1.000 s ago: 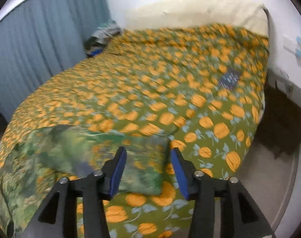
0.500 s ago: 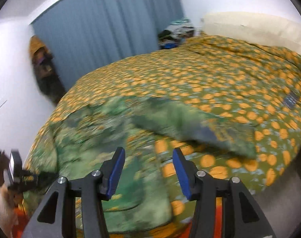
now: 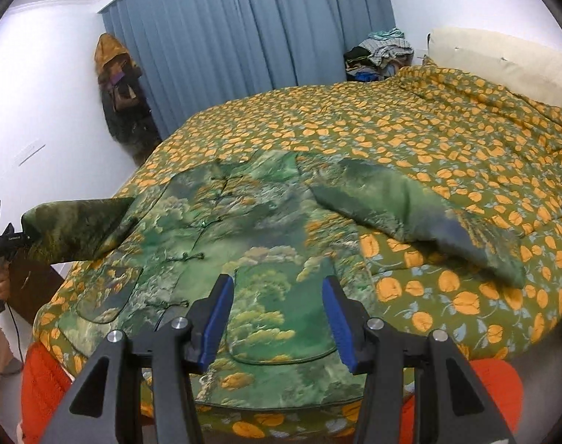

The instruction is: Fold large clothes

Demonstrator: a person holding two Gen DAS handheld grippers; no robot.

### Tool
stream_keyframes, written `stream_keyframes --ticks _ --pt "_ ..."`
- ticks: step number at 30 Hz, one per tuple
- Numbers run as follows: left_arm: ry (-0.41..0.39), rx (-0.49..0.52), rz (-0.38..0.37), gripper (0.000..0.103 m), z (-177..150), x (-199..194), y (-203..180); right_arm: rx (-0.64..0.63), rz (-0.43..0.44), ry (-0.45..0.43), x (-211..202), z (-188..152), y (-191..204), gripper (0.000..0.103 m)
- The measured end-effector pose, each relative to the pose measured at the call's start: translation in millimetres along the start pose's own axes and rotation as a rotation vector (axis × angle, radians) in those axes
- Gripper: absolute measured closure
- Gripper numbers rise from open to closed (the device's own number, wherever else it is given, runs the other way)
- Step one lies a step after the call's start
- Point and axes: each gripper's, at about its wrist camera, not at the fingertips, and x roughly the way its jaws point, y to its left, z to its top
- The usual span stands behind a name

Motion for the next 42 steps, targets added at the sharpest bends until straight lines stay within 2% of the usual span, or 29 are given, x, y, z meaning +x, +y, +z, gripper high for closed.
stream_keyframes --ticks 4,7,10,12,13,15,17,19,22,26,29,31,32,33,34,35,36,39,42 --pt "0.025 -0.142 0.088 0.076 -4 17 53 -0.015 0.003 0.002 -3 0 7 0.052" --pt "0.021 -0.204 0.134 0.068 -14 17 76 -0.037 -0.01 0.011 -5 0 10 0.052" --pt "0.034 -0.208 0.167 0.054 -26 14 86 -0.038 -0.028 0.042 -1 -2 5 0.052" --pt "0.038 -0.174 0.155 0.042 -35 7 78 -0.036 -0.046 0.074 3 -4 -1 0.052" --pt "0.036 -0.142 0.143 0.039 -42 2 68 -0.035 -0.054 0.088 5 -5 -5 0.05" --pt "0.044 -0.097 0.089 0.028 -52 -4 50 -0.038 -0.072 0.117 8 -9 -13 0.039" --pt "0.082 -0.035 -0.012 0.02 -67 -6 18 -0.043 -0.087 0.152 14 -13 -23 0.039" --pt "0.155 0.032 -0.132 0.014 -84 1 -20 -0.037 -0.098 0.203 25 -16 -37 0.039" --pt "0.274 0.13 -0.242 0.012 -113 19 -71 0.017 -0.097 0.278 41 -22 -61 0.039" --pt "0.396 0.195 -0.256 0.012 -142 53 -108 0.123 -0.095 0.387 70 -34 -99 0.039" --pt "0.474 0.199 -0.277 0.012 -156 71 -120 0.193 -0.031 0.457 90 -43 -114 0.039" --pt "0.486 0.212 -0.267 0.015 -161 75 -124 0.209 -0.013 0.491 99 -49 -116 0.039" --pt "0.487 0.217 -0.269 0.029 -163 75 -127 0.211 0.002 0.505 104 -53 -116 0.039" --pt "0.491 0.218 -0.275 0.054 -163 76 -128 0.213 0.008 0.512 107 -55 -115 0.039" --pt "0.497 0.218 -0.285 0.066 -164 78 -131 0.215 0.011 0.515 108 -55 -114 0.039" --pt "0.496 0.22 -0.292 0.076 -164 75 -133 0.215 0.021 0.511 108 -55 -112 0.048" --pt "0.49 0.224 -0.292 0.083 -165 75 -132 0.205 0.029 0.511 108 -54 -109 0.065" --pt "0.472 0.244 -0.296 0.088 -162 65 -133 0.145 0.019 0.508 106 -51 -99 0.081" --pt "0.46 0.259 -0.302 0.089 -162 51 -130 0.111 0.01 0.501 100 -47 -91 0.086"
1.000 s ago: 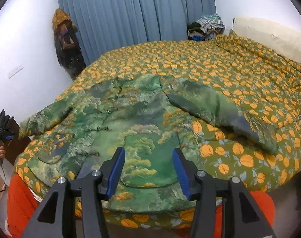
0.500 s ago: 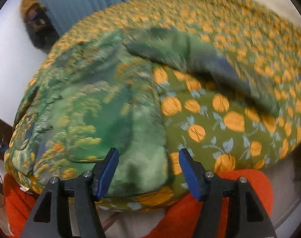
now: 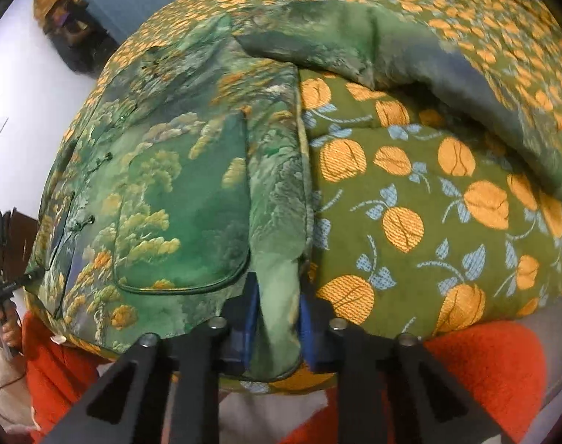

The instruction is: Fold large clothes

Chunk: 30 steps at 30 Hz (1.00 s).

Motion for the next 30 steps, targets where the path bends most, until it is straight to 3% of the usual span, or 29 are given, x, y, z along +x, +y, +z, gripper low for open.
stream_keyframes --ticks 8,10,14,15,19,21,26,28,30 --pt "0.012 0.028 0.025 0.085 -28 -4 -4 -0.02 -0.032 0.016 -7 -3 -5 0.086" --pt "-0.006 0.027 0.036 0.076 -23 -5 -3 -0.027 -0.036 0.005 -7 -2 -6 0.084" --pt "-0.099 0.035 0.079 0.047 -15 -29 -6 -0.005 -0.04 -0.051 -13 -1 -10 0.062" --pt "-0.118 0.042 0.087 0.04 -12 -34 -7 0.007 -0.033 -0.076 -18 -1 -12 0.062" --pt "-0.289 0.07 0.153 0.016 7 -76 -23 0.055 -0.038 -0.187 -45 3 -26 0.056" --pt "-0.372 0.073 0.173 0.004 17 -92 -32 0.069 -0.062 -0.247 -57 5 -34 0.042" --pt "-0.589 0.077 0.199 0.001 47 -106 -64 0.189 -0.092 -0.376 -82 19 -73 0.042" --pt "-0.586 0.08 0.19 0.001 53 -99 -72 0.272 -0.068 -0.403 -85 21 -94 0.042" --pt "-0.547 0.084 0.131 0.001 59 -85 -81 0.371 -0.025 -0.424 -85 22 -116 0.042"
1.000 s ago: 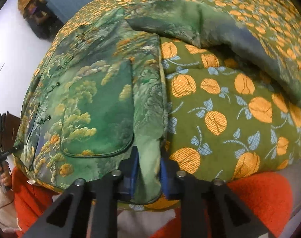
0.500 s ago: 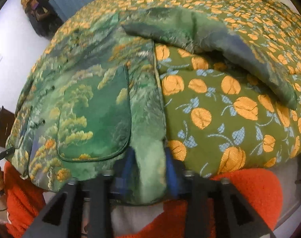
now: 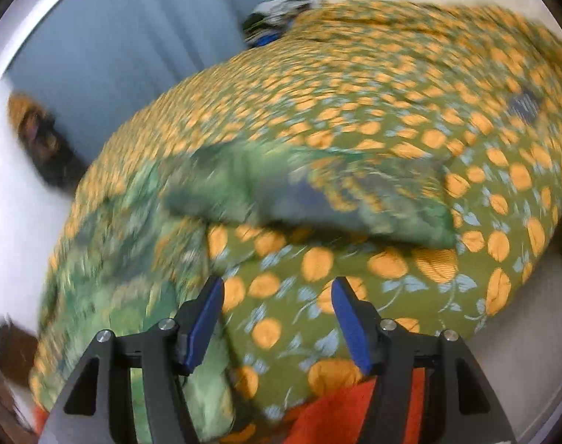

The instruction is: Fold large clothes

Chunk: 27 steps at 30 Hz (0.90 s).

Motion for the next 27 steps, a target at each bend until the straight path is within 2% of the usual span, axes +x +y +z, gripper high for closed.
stream_keyframes --ticks 4,8,10,14,17,18,19,20,21,25,27 --pt "0.07 0.021 -0.035 0.001 -10 19 -17 0.233 0.045 0.006 12 7 -51 0.042" --pt "0.103 -0.025 -0.058 0.001 -21 24 -22 0.521 0.108 0.011 30 11 -109 0.042" --pt "0.109 -0.047 -0.057 0.001 -22 25 -22 0.6 0.154 0.023 43 14 -124 0.042" --pt "0.116 -0.066 -0.051 0.001 -22 24 -20 0.722 0.159 0.019 71 16 -148 0.042" --pt "0.129 -0.07 -0.044 0.001 -25 25 -19 0.814 0.175 -0.025 85 14 -161 0.042" --pt "0.135 -0.07 -0.039 0.001 -27 25 -19 0.829 0.185 -0.04 88 15 -163 0.042" --pt "0.141 -0.07 -0.034 0.001 -29 26 -19 0.835 0.191 -0.059 89 16 -163 0.047" --pt "0.148 -0.07 -0.03 0.001 -31 26 -18 0.819 0.191 -0.075 88 19 -165 0.077" --pt "0.154 -0.072 -0.026 0.001 -33 27 -18 0.777 0.177 -0.086 86 26 -162 0.09" --pt "0.165 -0.088 -0.018 0.001 -40 28 -14 0.618 0.14 -0.147 58 53 -135 0.09" --pt "0.166 -0.086 -0.008 0.001 -43 29 -15 0.479 0.122 -0.187 36 72 -103 0.09"
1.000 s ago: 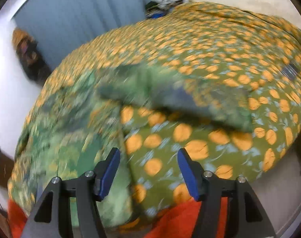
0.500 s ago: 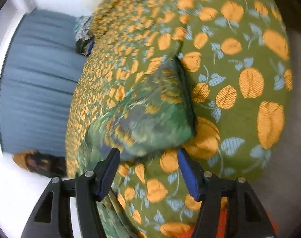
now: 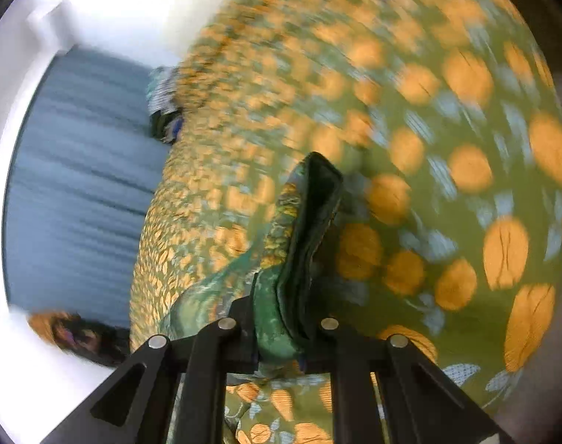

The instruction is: Fold large clothes

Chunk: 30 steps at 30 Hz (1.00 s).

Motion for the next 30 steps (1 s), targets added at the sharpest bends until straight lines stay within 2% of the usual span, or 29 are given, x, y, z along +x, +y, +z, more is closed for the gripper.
stream_keyframes --ticks 3,7,10,14,17,23,27,30 --pt "-0.008 0.018 0.023 0.001 -3 4 -5 -0.226 0.034 -0.029 -19 -3 66 0.09" --pt "0.01 0.024 0.025 0.001 -8 9 -8 -0.515 0.108 -0.042 -38 -36 158 0.09" --pt "0.026 0.001 0.01 0.001 -13 12 -4 -0.696 0.156 -0.021 -45 -76 209 0.09" --pt "0.042 -0.027 -0.007 0.001 -18 13 3 -0.933 0.192 0.081 -36 -155 258 0.09" --pt "0.035 -0.033 -0.015 0.001 -22 11 4 -1.104 0.191 0.162 -20 -224 272 0.091" --pt "0.047 -0.025 -0.014 0.001 -27 13 0 -1.235 0.176 0.354 27 -336 264 0.091" --pt "0.045 -0.006 -0.02 0.001 -28 13 -5 -1.285 0.137 0.437 50 -376 245 0.091" --pt "0.052 0.0 -0.024 0.001 -29 16 -9 -1.293 0.121 0.458 55 -387 236 0.088"
